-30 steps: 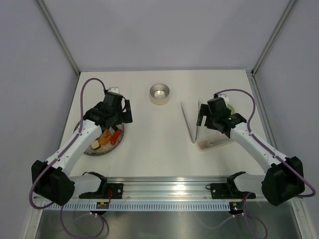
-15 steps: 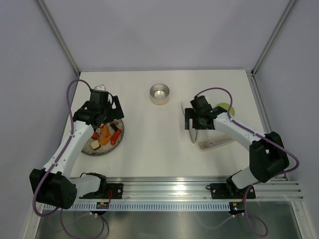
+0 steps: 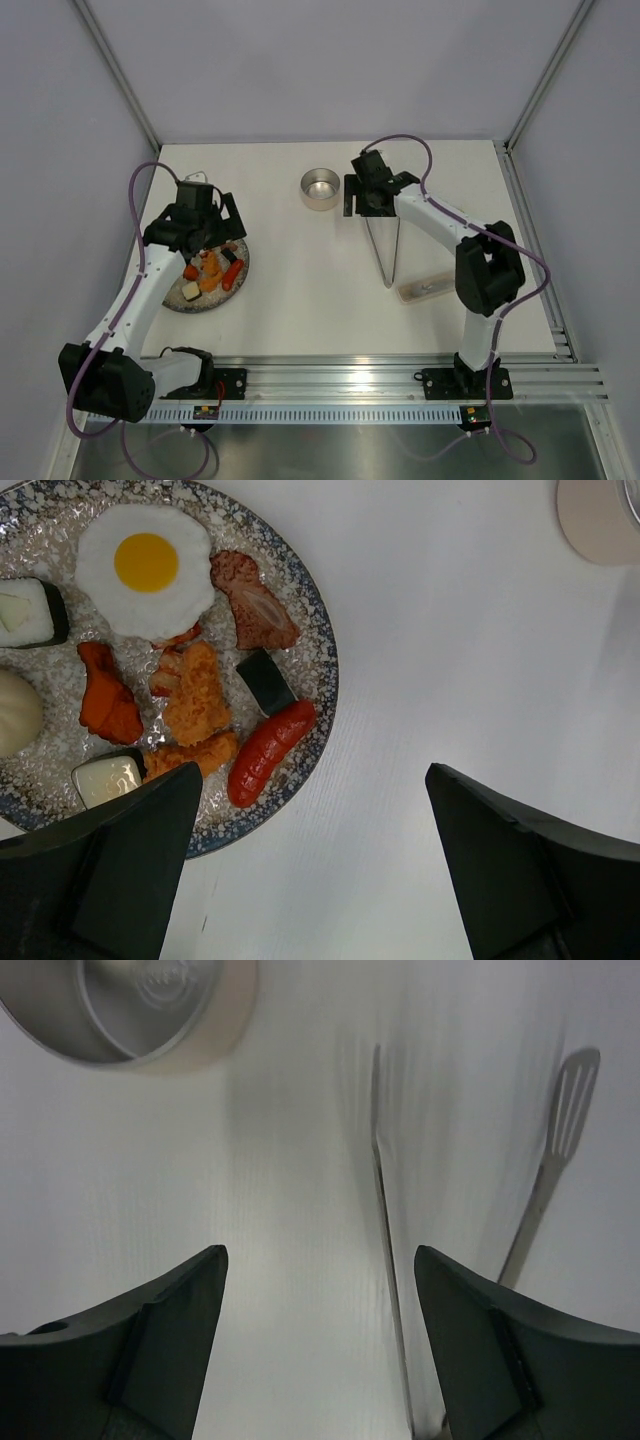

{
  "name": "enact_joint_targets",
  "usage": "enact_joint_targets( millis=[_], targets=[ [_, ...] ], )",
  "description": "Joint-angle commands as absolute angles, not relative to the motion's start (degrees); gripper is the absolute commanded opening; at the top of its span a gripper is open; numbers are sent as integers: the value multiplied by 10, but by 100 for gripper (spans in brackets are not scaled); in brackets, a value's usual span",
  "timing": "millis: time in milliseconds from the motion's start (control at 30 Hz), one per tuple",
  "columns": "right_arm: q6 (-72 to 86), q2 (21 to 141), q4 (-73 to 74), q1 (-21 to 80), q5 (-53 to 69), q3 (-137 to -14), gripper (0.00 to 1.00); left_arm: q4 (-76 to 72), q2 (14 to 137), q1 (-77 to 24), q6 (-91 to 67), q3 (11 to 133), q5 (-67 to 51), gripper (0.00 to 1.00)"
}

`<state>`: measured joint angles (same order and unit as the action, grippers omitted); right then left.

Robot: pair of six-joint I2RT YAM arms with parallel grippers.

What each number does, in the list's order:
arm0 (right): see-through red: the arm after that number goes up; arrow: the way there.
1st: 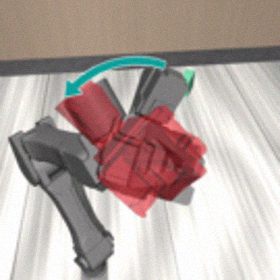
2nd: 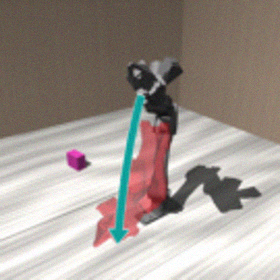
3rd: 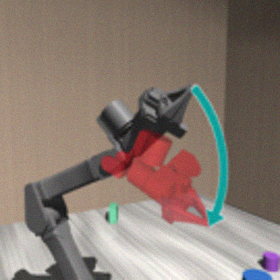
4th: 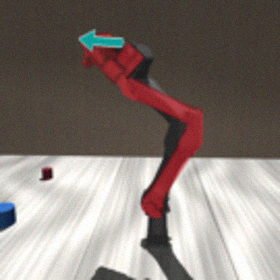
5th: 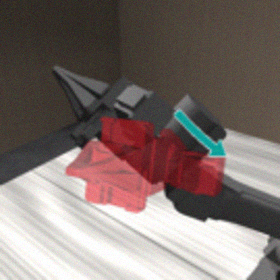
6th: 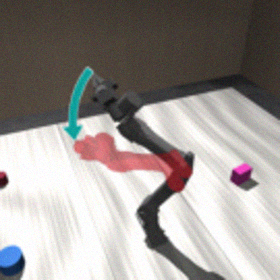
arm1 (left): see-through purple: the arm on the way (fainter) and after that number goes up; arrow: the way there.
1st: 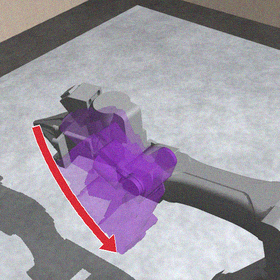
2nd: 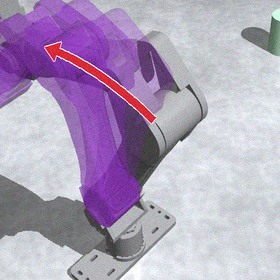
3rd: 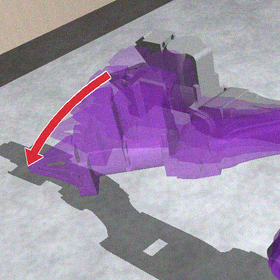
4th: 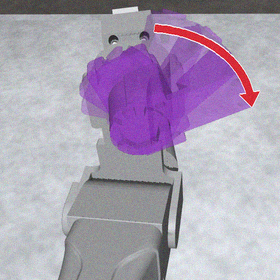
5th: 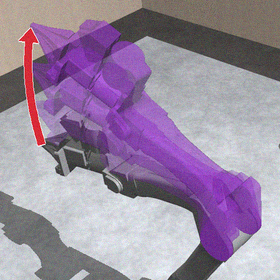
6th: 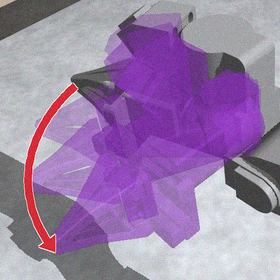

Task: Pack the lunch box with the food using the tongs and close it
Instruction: Move the packing box to the center of the board.

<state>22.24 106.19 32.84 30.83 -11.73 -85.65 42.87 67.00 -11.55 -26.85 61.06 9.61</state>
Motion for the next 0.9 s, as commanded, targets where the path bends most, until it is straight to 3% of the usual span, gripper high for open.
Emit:
enact_joint_targets(
  millis=[0,567,867],
  targets=[
    [223,1127,344,299,-138,-978,83,431,652,-111,-272,637,84,99],
    [308,1504,428,232,-96,-1519,88,437,639,-111,-272,617,76,99],
    [325,1549,349,237,-12,-1516,88,440,627,-110,-268,611,77,99]
  ],
)
